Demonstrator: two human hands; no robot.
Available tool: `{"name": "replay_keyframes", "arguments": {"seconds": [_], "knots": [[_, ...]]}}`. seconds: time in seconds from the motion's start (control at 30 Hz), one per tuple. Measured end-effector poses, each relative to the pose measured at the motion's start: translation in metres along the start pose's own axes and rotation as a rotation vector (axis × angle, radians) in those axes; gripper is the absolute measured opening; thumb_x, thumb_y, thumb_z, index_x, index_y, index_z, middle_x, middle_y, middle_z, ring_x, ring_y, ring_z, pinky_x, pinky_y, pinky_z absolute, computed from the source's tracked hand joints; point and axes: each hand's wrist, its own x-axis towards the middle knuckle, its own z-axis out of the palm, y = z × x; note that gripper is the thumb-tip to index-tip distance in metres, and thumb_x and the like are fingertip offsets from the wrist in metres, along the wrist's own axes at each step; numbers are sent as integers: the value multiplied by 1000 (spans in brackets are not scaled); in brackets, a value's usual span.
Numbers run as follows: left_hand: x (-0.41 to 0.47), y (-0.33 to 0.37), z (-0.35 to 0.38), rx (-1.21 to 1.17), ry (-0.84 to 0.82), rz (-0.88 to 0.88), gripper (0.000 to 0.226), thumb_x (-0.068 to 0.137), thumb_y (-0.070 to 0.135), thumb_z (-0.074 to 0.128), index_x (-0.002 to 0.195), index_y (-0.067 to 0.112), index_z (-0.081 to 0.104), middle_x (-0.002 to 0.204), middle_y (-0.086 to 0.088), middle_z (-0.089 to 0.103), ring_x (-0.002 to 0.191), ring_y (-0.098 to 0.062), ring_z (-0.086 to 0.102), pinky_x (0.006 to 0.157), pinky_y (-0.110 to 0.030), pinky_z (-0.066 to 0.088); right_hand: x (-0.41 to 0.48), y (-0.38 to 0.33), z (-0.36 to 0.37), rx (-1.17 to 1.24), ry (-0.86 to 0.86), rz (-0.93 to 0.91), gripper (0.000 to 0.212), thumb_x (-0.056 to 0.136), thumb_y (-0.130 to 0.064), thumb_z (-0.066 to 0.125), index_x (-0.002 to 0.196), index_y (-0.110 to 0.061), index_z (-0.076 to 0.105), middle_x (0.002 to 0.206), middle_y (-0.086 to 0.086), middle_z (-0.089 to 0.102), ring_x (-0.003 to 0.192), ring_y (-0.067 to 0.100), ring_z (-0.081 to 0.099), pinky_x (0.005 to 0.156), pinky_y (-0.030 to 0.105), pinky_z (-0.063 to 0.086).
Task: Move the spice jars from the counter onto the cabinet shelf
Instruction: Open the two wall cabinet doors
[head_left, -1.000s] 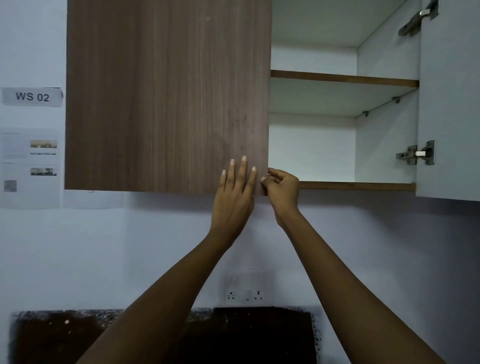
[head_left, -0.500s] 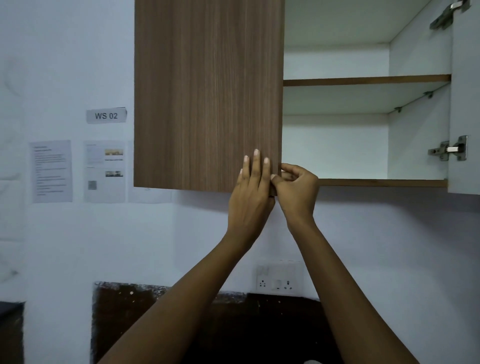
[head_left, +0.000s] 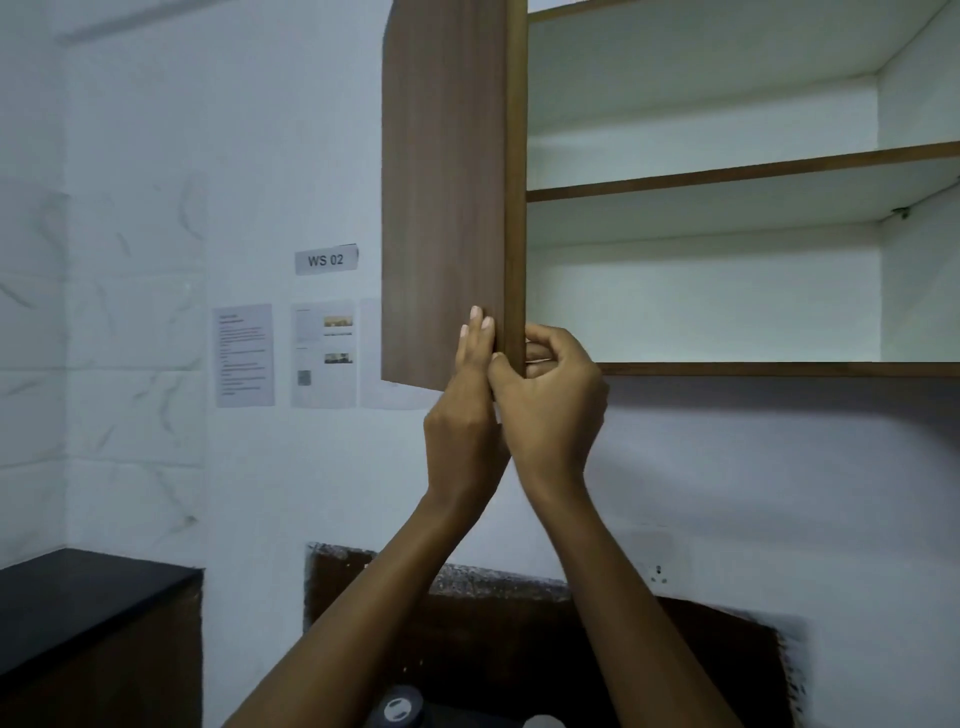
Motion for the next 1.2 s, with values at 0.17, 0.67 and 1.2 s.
{"name": "replay_keyframes", "arguments": {"seconds": [0.17, 0.67, 1.2], "knots": [[0, -11, -64, -116, 54, -262, 81, 81, 69, 33, 145, 20, 34, 124, 5, 62, 94, -17, 65, 83, -38, 55, -37, -35, 40, 46, 19, -168, 16, 73, -23, 73, 84, -16, 65, 77, -3, 66, 66, 13, 63, 56, 29, 54], [5, -123, -210, -120, 148, -476, 26, 102, 14, 38, 117, 23, 57, 87, 27, 62, 82, 6, 60, 70, -9, 46, -131, -112, 177, -33, -40, -332, 15, 66, -11, 73, 78, -14, 65, 73, 0, 58, 63, 18, 58, 46, 16, 32], [6, -163, -272, 153, 206, -389, 40, 94, 10, 55, 133, 9, 50, 118, 12, 55, 98, 24, 49, 83, 2, 38, -165, -111, 263, -73, -196, -361, 37, 80, -29, 69, 111, -11, 65, 118, 8, 63, 104, 26, 61, 56, 30, 54]]}}
